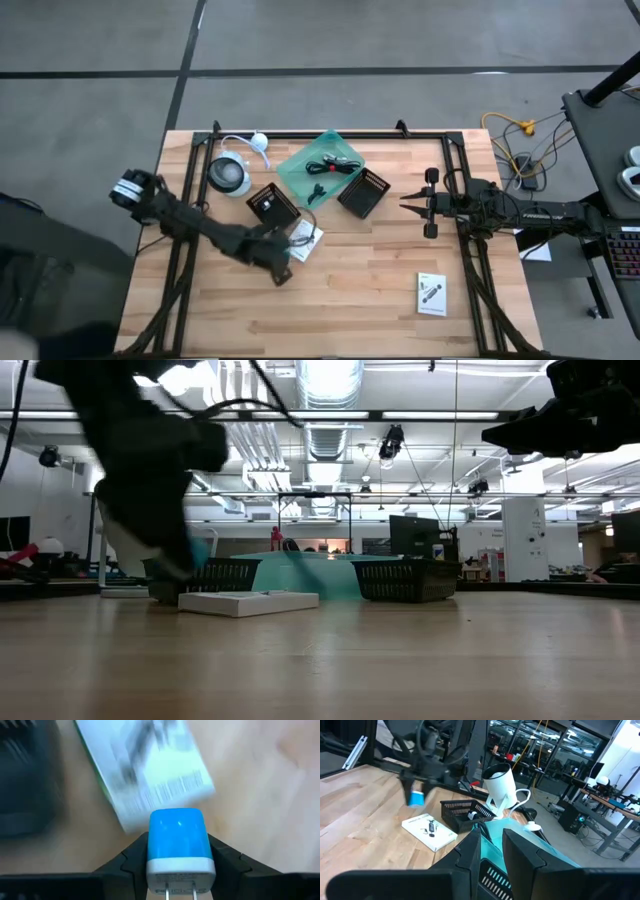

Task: Pick and place items into bin
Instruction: Put the blue charger adapter into the left black bin, then put the left card reader box into the right black bin

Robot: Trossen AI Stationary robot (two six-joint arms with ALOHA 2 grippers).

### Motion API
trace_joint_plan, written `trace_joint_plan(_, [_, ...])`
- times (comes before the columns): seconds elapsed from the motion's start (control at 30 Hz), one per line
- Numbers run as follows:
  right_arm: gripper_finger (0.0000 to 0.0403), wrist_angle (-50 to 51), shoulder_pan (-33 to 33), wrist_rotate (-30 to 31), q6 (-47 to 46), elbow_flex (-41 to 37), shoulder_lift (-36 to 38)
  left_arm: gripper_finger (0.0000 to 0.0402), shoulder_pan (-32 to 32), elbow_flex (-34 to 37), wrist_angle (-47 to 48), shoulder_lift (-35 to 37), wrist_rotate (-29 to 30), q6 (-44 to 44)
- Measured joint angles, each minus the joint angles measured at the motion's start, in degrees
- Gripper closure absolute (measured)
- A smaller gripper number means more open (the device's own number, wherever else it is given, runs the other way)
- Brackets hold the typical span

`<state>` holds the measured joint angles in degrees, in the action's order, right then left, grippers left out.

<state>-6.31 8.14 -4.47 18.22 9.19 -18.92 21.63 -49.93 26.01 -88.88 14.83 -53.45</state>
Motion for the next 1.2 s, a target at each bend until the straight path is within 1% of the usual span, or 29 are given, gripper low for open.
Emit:
trace_joint_plan(0.07, [0.0335, 0.0, 0.02, -0.02, 0.0, 0.0, 0.0, 0.0271, -2.55, -1.78, 0.27, 0.0, 2.77, 7.28])
trace_joint_plan(0.13, [0.0335, 0.0, 0.02, -0.01, 0.0, 0.0, 0.01, 0.0271, -4.71, -3.53, -0.08, 0.0, 6.02, 12.76])
trace_joint_plan(0.2, [0.0335, 0.02, 0.01, -0.01, -0.16, 0.0, 0.01, 0.0271, -6.73, -4.62, 0.56, 0.0, 9.5, 17.13])
trace_joint_plan(0.27, [0.0335, 0.05, 0.0, 0.0, -0.17, 0.0, 0.0, 0.0271, -8.7, -5.05, 0.8, 0.0, 12.0, 19.66])
trace_joint_plan(0.37, [0.0335, 0.09, 0.01, -0.01, -0.2, 0.0, 0.0, 0.0271, -11.56, -5.1, 1.4, 0.04, 13.12, 20.0])
trace_joint_plan(0.5, [0.0335, 0.13, 0.01, -0.02, -0.2, 0.0, 0.0, 0.0271, -13.84, -5.01, 7.0, 0.04, 13.05, 19.78])
trace_joint_plan(0.63, [0.0335, 0.13, 0.0, -0.02, -0.2, 0.0, -0.07, 0.0271, -14.89, -4.96, 11.51, 0.04, 12.91, 19.39])
trace_joint_plan(0.77, [0.0335, 0.15, 0.0, -0.02, -0.2, 0.0, -0.07, 0.0269, -14.93, -4.94, 12.35, 0.04, 12.91, 19.37])
trace_joint_plan(0.83, [0.0335, 0.15, 0.0, -0.02, -0.22, 0.0, -0.07, 0.0241, -14.91, -4.92, 12.29, 0.05, 12.87, 19.29])
trace_joint_plan(0.93, [0.0335, 0.15, 0.0, -0.02, -0.21, 0.0, -0.07, 0.0172, -14.93, -4.92, 12.29, 0.07, 12.9, 19.32])
trace_joint_plan(1.03, [0.0335, 0.15, 0.01, -0.02, -0.2, 0.0, -0.07, 0.0118, -14.93, -4.92, 12.27, 0.09, 12.91, 19.35])
trace_joint_plan(1.13, [0.0335, 0.15, 0.01, -0.02, -0.2, 0.0, -0.07, 0.0088, -14.93, -4.92, 12.19, 0.1, 12.94, 19.23])
trace_joint_plan(1.2, [0.0335, 0.15, 0.02, -0.02, -0.2, 0.0, -0.07, 0.0082, -14.93, -5.46, 12.25, 0.11, 12.82, 17.14])
